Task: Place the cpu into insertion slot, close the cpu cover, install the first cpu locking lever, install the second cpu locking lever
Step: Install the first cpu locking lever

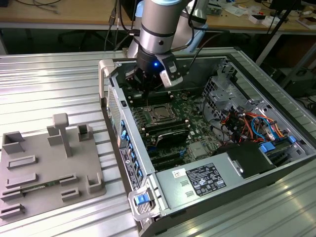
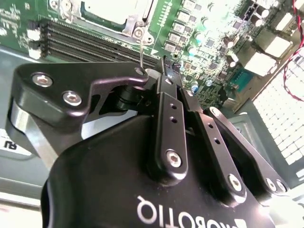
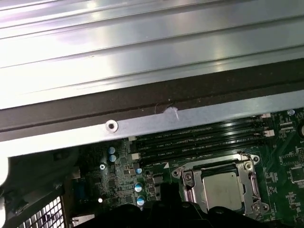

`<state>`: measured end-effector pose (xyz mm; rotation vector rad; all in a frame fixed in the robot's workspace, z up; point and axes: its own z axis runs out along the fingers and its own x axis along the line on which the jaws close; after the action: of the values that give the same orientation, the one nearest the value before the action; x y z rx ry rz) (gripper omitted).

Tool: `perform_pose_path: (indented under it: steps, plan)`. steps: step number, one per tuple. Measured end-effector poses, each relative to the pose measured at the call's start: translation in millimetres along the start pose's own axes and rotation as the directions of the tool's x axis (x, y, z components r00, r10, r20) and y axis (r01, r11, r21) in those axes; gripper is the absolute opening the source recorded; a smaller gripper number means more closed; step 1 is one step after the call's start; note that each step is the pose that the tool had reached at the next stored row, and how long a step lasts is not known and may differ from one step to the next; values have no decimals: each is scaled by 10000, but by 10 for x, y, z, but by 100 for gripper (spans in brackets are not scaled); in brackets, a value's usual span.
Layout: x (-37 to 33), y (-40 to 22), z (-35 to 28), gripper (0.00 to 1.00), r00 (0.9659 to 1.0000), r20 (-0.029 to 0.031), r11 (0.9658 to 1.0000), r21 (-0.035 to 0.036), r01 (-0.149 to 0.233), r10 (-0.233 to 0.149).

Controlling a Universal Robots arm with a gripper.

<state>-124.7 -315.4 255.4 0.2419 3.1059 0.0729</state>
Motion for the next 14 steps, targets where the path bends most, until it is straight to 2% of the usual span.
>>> perform_pose_path:
  steps: [4,8,14]
  plan:
    - [6,53,10,11,9997,-30,9997,-2,248,-248]
    - [-85,76,27,11,9993,-62,9993,-3,375,-375]
    - [-184,91,48,11,9990,-79,9990,-3,449,-449]
